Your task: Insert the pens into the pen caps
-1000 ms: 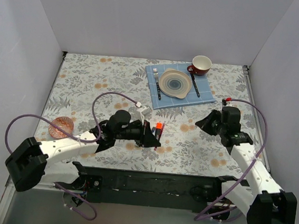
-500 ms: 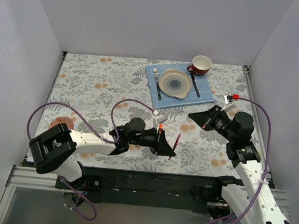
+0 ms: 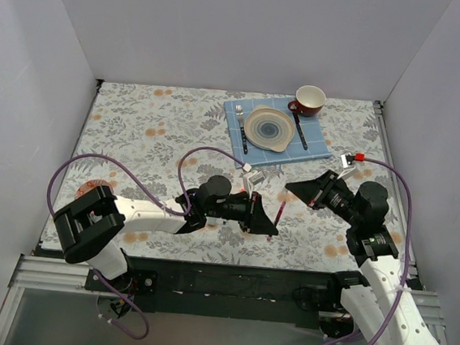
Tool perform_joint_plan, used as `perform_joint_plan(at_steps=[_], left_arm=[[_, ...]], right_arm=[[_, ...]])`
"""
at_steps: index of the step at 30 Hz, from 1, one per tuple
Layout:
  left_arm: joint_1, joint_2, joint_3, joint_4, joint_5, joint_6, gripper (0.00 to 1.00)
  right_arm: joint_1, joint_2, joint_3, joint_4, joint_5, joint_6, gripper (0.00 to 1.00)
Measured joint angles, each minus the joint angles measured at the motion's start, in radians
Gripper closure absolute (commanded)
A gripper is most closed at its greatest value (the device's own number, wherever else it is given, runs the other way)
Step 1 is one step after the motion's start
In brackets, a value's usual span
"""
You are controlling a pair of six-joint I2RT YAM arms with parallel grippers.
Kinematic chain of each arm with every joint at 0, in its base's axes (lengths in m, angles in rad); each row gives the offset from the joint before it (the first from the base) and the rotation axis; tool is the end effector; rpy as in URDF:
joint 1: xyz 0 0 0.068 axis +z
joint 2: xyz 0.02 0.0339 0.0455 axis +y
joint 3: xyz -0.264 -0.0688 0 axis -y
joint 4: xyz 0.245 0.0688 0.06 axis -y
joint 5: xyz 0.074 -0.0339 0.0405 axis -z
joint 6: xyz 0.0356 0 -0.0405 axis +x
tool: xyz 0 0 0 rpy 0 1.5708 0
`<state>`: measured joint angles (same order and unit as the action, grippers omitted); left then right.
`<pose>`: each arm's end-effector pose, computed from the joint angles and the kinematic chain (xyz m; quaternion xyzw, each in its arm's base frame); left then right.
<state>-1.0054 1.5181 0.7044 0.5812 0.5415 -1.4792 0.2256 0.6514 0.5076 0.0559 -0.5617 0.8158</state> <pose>0.1558 -0.2798 0.2162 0.0161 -0.7736 0.6334 0.0057 0.1564 0.0554 0.2887 0.0270 0.7324 0.5001 0.4612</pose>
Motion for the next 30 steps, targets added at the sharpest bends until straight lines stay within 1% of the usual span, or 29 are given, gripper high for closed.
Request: perform_joint_plan(at_steps=[6,30], left_arm=[[0.0,0.0,0.004,-0.007,-0.006,0.007,1.0],[0.0,-0.01,-0.01,-0.013,-0.019,0.005,1.0]], right_arm=[[0.0,-0.034,-0.018,0.002,-0.003,0.004,0.99],[0.0,-0.046,-0.031,-0.001,0.009,0.008,0.99]])
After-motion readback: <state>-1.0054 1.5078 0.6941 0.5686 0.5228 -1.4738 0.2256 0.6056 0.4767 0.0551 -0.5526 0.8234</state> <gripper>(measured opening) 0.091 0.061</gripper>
